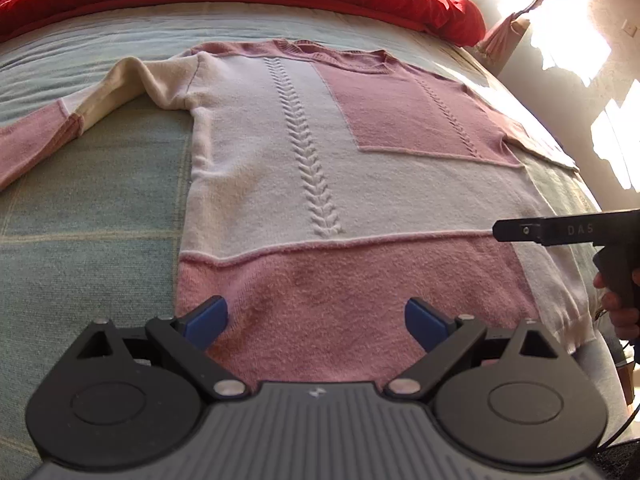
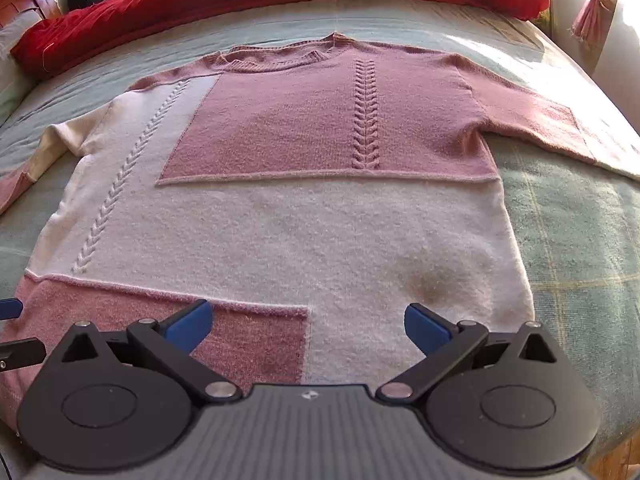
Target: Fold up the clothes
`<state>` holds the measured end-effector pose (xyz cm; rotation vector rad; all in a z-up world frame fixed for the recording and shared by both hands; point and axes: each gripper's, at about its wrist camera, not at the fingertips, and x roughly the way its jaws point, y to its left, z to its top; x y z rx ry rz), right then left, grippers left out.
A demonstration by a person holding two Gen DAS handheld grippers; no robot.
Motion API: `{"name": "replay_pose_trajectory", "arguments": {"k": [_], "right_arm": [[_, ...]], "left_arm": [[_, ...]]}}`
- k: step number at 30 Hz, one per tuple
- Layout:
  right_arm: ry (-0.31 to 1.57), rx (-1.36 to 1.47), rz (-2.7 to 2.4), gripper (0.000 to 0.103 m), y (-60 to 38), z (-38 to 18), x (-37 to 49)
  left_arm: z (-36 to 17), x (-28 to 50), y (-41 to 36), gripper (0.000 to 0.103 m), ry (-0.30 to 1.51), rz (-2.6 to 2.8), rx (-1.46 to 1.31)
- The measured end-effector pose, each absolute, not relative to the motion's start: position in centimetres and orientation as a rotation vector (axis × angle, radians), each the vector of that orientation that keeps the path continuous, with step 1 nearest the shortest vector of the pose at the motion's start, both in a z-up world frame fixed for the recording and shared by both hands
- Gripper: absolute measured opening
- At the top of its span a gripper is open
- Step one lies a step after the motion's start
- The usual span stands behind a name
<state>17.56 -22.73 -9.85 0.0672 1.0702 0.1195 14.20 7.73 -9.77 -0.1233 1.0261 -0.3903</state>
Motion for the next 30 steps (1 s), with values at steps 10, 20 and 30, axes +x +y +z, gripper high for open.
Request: {"name": "replay_pose_trajectory", "arguments": {"k": [10, 20, 30], "right_arm": [[1.076, 0.066, 0.140, 0.103, -22.8, -11.5, 15.8], [1.054, 0.068, 0.167, 0.103, -23.4, -11.6, 15.1], [1.043, 0.058, 0.158, 0.103, -23.2, -11.8, 15.0]], "left_arm": [[-7.9, 12.8, 5.0, 0.096, 0.914, -0.450, -0.033], [-10.5, 17.1, 8.8, 0.095, 1.037, -0.340, -0.157], [-8.6, 13.1, 6.1, 0.095, 1.096, -0.507, -0.257]]}}
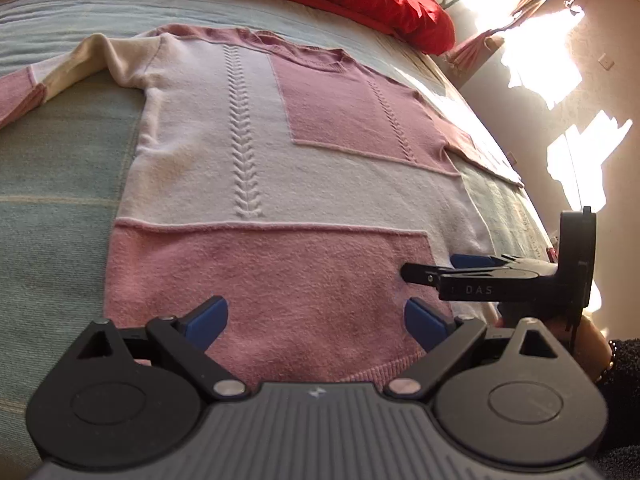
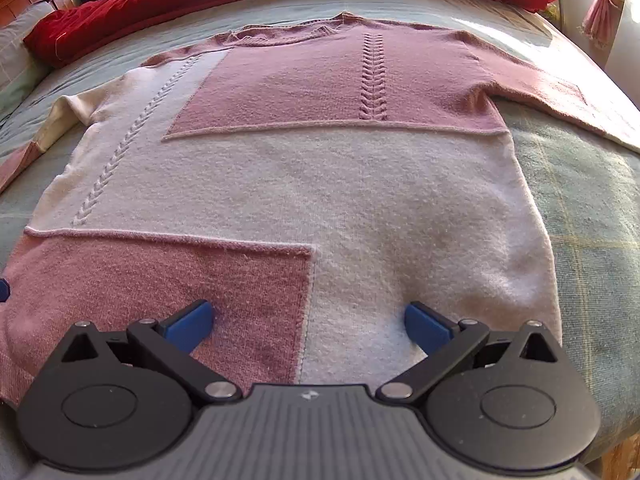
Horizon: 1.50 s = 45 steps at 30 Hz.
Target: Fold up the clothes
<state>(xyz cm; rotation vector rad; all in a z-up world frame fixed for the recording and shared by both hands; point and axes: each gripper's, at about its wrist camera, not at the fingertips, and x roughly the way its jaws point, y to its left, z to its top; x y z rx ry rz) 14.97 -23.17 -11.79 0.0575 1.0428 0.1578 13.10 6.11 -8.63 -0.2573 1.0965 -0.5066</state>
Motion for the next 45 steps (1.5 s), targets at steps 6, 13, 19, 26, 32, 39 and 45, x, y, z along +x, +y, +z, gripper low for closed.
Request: {"name": "replay_pose_trajectory", "arguments": {"k": [6, 13, 19, 26, 32, 39, 45], "right_arm": [[1.024, 0.086, 0.189, 0.103, -23.9, -11.7, 14.6], [1.012, 0.075, 0.179, 0.103, -23.6, -12.0, 14.5], [1.003, 0.093, 0.185, 0.103, -24.0, -12.0, 14.3], [1.000, 0.072, 0.171, 0.103, -23.5, -12.1, 14.3], [0.998, 0.076, 0.163, 0.103, -23.3, -12.1, 14.3], [0.985, 0.081, 0.165, 0.103, -23.5, -12.2, 14.2], [0.977, 0.077, 0.168, 0.103, -23.6, -12.3, 14.1]], "left_arm": [[-10.3, 10.5, 3.9, 0.097, 1.170, -0.537, -0.122], [-9.3, 11.5, 5.5, 0.097, 1.185, -0.455, -0.122], [-10.2, 10.1, 6.3, 0.097, 1.233, -0.419, -0.114], [-8.2, 10.3, 2.9, 0.097, 1.176, -0.499, 0.005], [-10.1, 11.5, -1.0, 0.097, 1.175, -0.553, 0.016], [-10.2, 9.5, -1.0, 0.097, 1.192, -0.589, 0.058], [-8.8, 9.7, -0.5, 0.097, 1.165, -0.609, 0.075]]}}
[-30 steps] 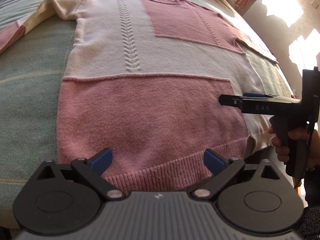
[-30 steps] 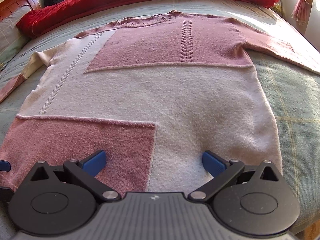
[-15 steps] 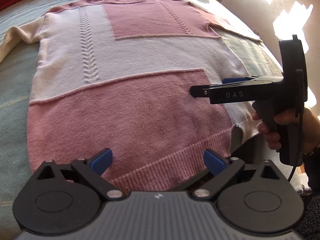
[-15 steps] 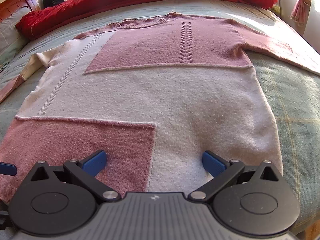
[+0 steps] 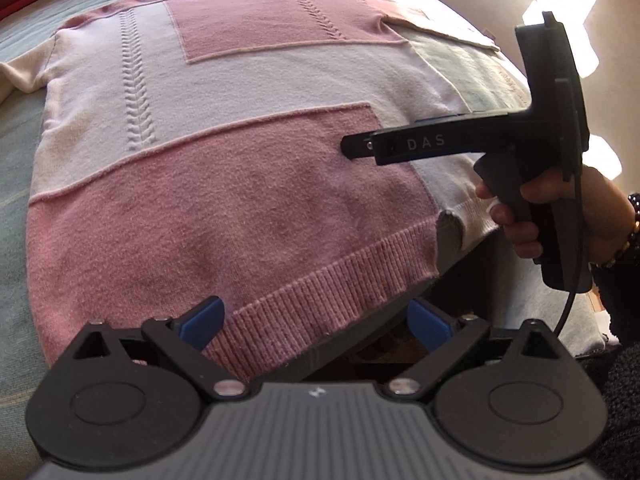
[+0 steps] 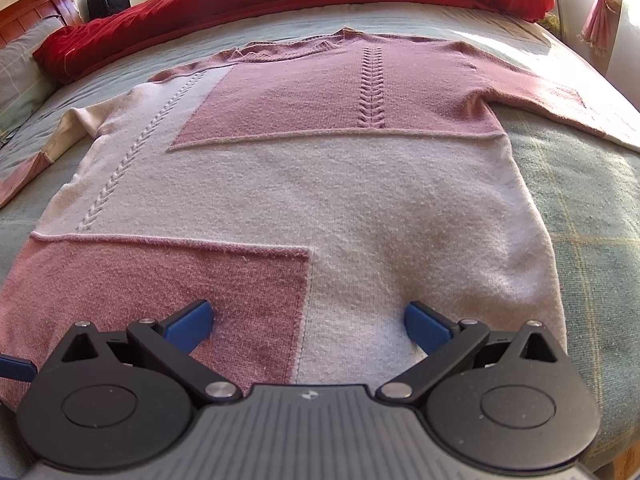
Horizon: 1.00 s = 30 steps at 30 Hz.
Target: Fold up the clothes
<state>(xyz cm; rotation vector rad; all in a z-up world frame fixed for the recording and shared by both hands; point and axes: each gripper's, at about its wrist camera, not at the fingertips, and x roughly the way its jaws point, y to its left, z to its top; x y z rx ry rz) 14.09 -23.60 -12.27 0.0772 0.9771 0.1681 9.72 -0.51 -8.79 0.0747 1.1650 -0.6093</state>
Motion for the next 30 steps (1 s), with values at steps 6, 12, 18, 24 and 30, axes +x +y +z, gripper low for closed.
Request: {"name": "replay_pose_trajectory", "arguments": {"k": [6, 12, 18, 24, 30], "right_arm": [[0.976, 0.067, 0.156, 0.103, -23.3, -12.3, 14.1], [0.984, 0.054, 0.153, 0.103, -23.1, -11.9, 14.1], [0.953, 0.113, 0.150, 0.103, -23.2, -9.9, 14.9], [0.939, 0.147, 0.155, 0.103, -22.2, -8.9, 17.4], [0.983, 0.121, 0.157, 0.103, -20.3, -10.0, 19.3]], "left_arm": [[-9.2, 14.0, 0.6, 0.097, 1.119, -0.497, 0.014], [-10.6, 14.2, 1.6, 0.098, 1.099, -0.471, -0.034], [-9.3, 14.2, 4.2, 0.098, 1.062, -0.427, -0.082], [-7.2, 18.2, 10.4, 0.098, 1.006, -0.306, -0.195], [-7.3, 22.1, 19.8, 0.092, 0.980, -0.060, -0.321]]}}
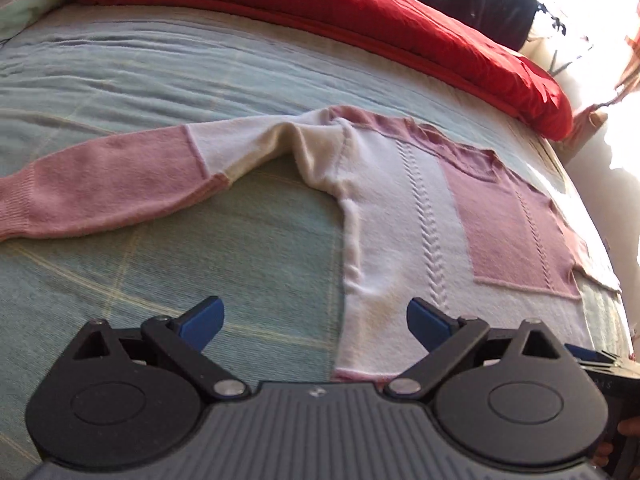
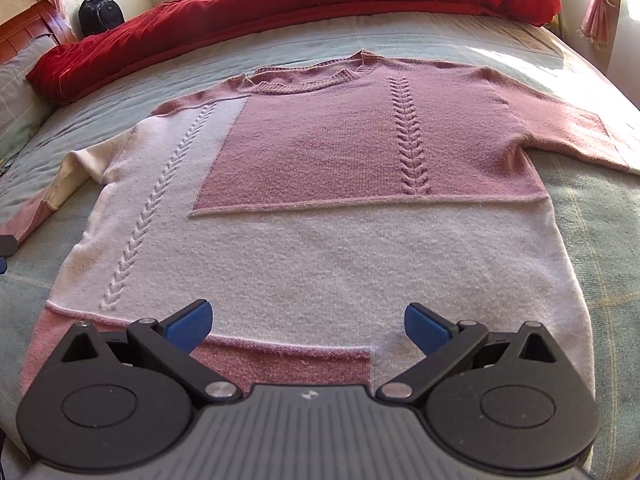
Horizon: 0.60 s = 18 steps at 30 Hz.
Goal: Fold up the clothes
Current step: 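Move the left gripper out to the pink sleeve cuff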
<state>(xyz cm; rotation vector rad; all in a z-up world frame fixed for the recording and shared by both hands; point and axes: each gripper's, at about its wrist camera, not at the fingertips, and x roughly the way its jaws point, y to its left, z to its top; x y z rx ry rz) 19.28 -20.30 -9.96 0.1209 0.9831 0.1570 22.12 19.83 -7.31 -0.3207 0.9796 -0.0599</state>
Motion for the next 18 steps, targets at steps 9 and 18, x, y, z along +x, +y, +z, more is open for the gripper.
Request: {"name": "replay_pose_trajectory", "arguments": {"k": [9, 18], "right_arm": [[0.959, 0.058, 0.142, 0.103, -18.8, -9.8, 21.3], [0.963, 0.064, 0.081, 0.103, -19.2, -9.7, 22.7]], "left_arm": [[-6.9, 26.0, 33.1, 0.053, 0.932, 0.195, -0.287], [-10.5, 28.6, 39.2, 0.053, 0.965, 0.251, -0.163]]}}
